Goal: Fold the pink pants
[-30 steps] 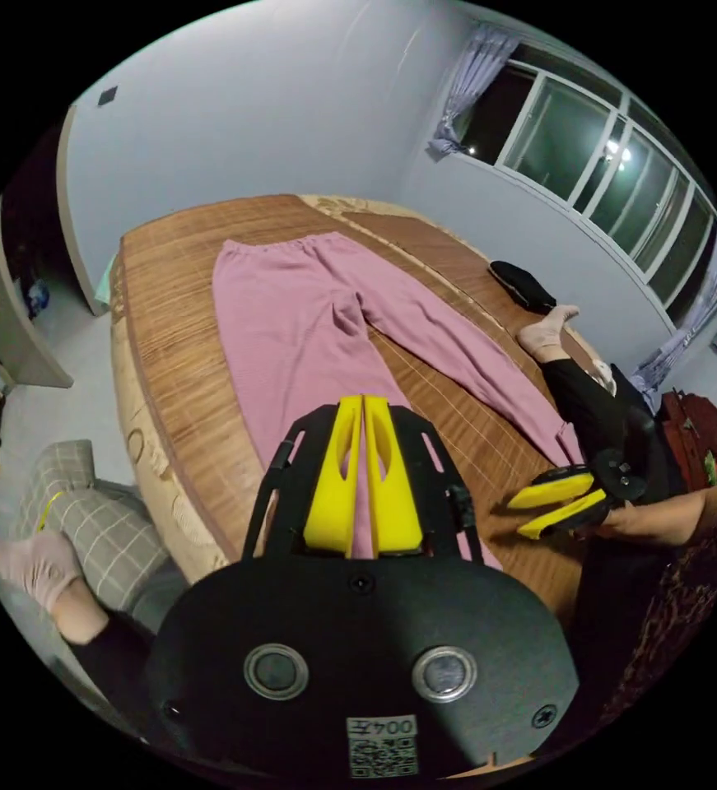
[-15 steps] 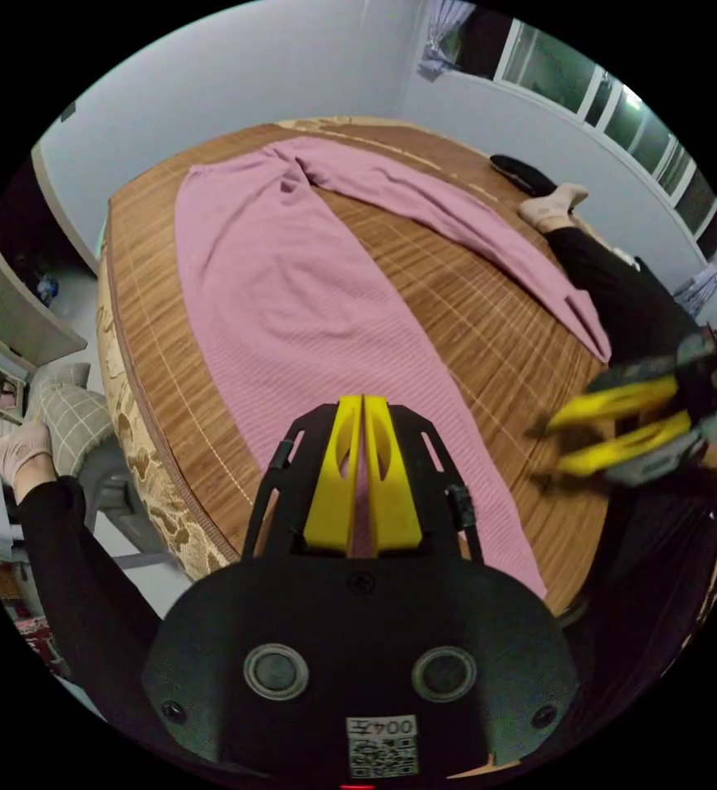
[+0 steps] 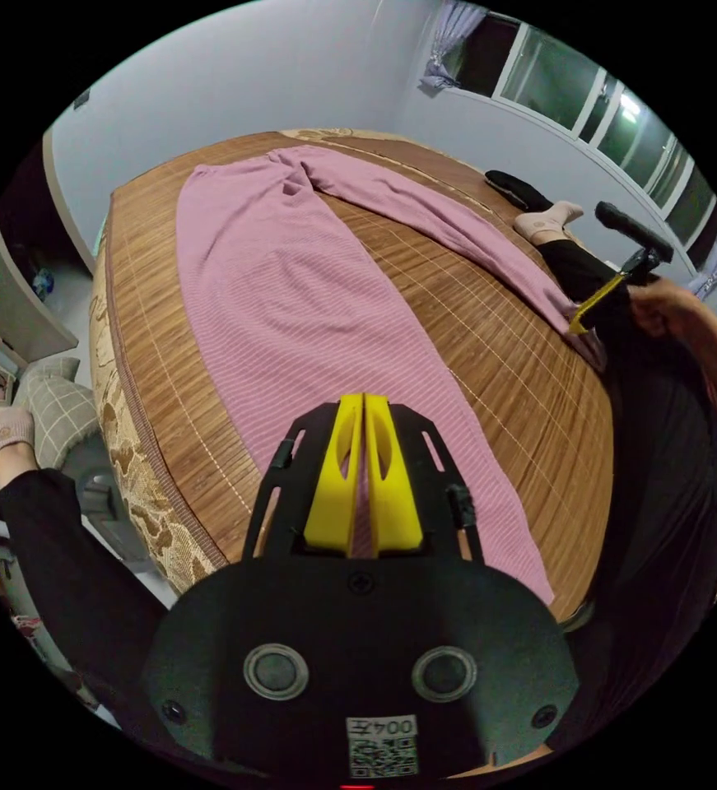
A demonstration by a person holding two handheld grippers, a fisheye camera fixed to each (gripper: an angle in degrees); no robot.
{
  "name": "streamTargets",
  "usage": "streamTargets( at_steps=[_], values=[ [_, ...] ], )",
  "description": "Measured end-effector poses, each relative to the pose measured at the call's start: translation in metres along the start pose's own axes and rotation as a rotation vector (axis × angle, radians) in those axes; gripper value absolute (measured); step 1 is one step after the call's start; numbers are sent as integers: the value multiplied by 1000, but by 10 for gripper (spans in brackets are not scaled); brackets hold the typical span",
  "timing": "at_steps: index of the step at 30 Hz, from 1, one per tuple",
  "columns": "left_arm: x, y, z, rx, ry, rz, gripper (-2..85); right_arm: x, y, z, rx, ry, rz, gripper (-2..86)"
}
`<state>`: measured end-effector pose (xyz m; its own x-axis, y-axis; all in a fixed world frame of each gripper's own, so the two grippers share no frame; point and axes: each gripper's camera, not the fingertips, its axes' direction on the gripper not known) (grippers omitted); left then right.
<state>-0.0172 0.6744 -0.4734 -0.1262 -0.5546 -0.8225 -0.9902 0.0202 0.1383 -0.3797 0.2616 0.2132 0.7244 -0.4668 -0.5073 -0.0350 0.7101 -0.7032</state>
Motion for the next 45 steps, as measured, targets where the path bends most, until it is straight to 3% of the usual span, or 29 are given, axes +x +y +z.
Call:
streamTargets(
  at_steps=[2,7,15,20,24,27,32,34,38,45],
  values=[
    [4,1,2,-1,-11,13,2,-10,14,-6,-1,34,-57,129],
    [6,2,7,-2,2,15,2,19,25,-68,337,98,32,99],
    [18,2,14,0,-38,33,2,73,-28,-71,456,36,169,110],
    [31,-1,18,1,-94,38,2,35,-28,-71,623,45,53,101],
    [33,-5,20,-19,-84,-8,3,0,-47,-44,488,148,-32,105],
    [39,-9,21,-82,-41,17,3,-7,-39,-39,490,196,-22,101],
    [64,-1,18,-122,-101,102,4,0,-24,-38,373,105,-63,114],
    [65,-7,12,-139,-101,96,7,18,-11,-60,414,57,-58,115],
    [51,-27,-11,-14,-37,22,12,59,1,-96,494,40,-5,108],
    [19,-168,-13,104,73,-51,35,108,-28,-89,457,9,8,115]
  ],
)
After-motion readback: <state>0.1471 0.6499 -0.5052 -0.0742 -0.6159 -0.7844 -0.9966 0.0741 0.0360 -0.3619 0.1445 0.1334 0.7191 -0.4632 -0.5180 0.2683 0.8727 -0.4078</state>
